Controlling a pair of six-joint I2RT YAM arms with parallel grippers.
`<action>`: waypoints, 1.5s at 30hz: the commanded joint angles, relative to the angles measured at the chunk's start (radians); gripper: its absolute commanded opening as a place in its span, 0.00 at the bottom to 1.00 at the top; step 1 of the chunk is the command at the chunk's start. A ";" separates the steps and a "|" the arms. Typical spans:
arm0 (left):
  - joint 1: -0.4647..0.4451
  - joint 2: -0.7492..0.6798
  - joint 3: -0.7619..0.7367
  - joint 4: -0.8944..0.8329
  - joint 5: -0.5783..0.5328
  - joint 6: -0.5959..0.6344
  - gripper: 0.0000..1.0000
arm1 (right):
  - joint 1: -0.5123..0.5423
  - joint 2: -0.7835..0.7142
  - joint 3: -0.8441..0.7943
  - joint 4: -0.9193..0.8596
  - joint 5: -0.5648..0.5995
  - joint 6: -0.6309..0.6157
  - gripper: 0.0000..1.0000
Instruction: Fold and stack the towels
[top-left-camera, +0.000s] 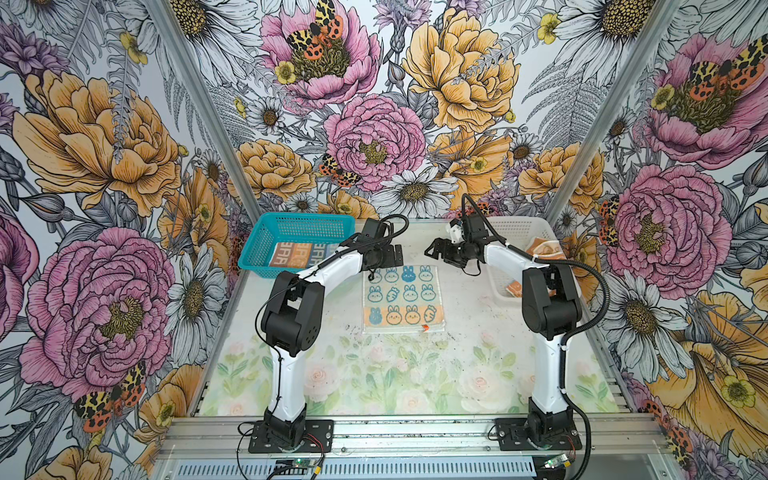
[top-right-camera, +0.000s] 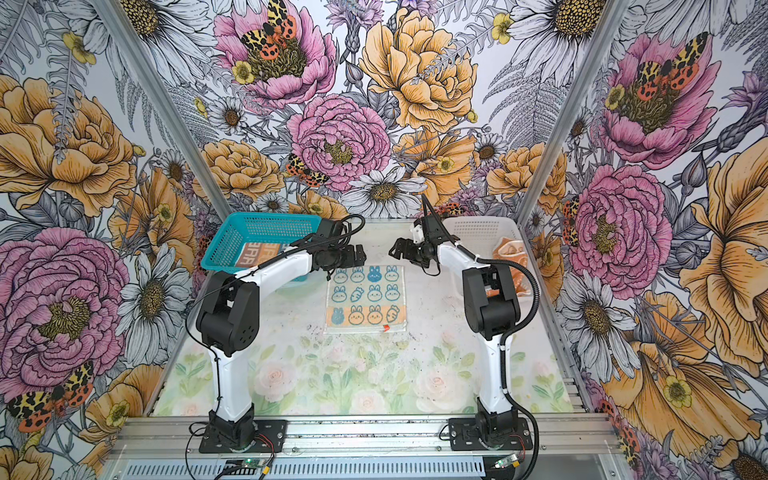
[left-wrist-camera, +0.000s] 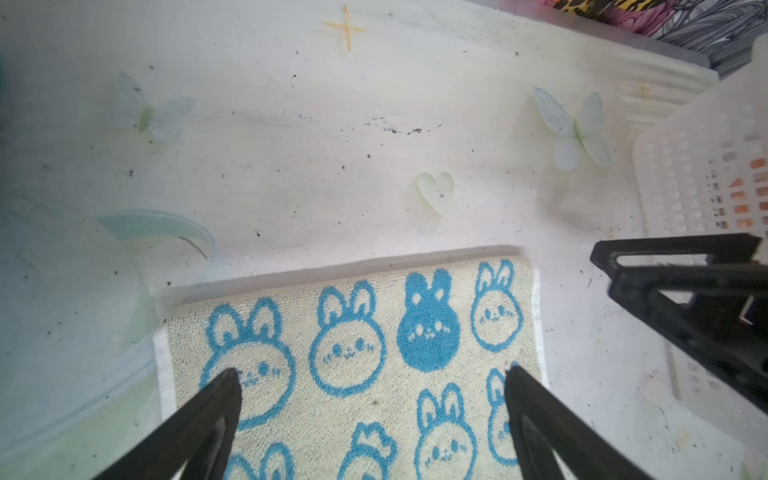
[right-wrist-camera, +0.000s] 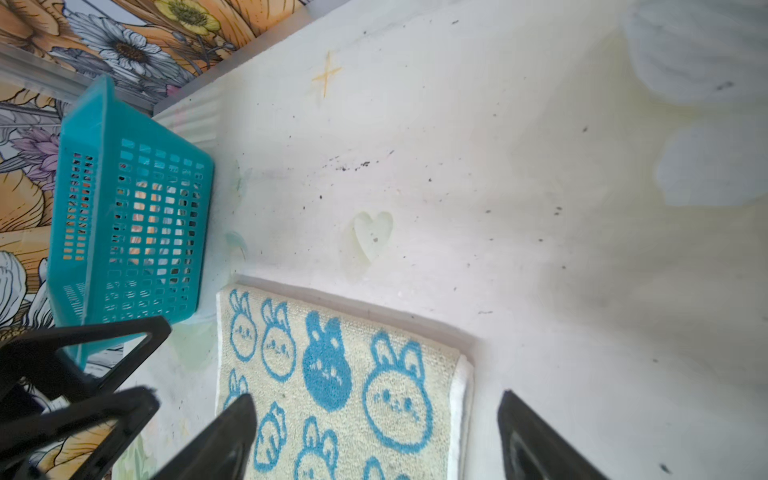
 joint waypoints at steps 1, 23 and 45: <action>-0.017 -0.054 -0.033 -0.023 -0.069 0.047 0.99 | 0.010 0.065 0.062 -0.113 0.083 -0.122 0.78; -0.089 -0.073 -0.230 0.016 0.018 -0.050 0.99 | 0.032 0.189 0.151 -0.171 0.104 -0.184 0.35; -0.244 -0.041 -0.322 0.074 0.069 -0.165 0.99 | -0.029 0.113 0.070 -0.202 0.136 -0.230 0.00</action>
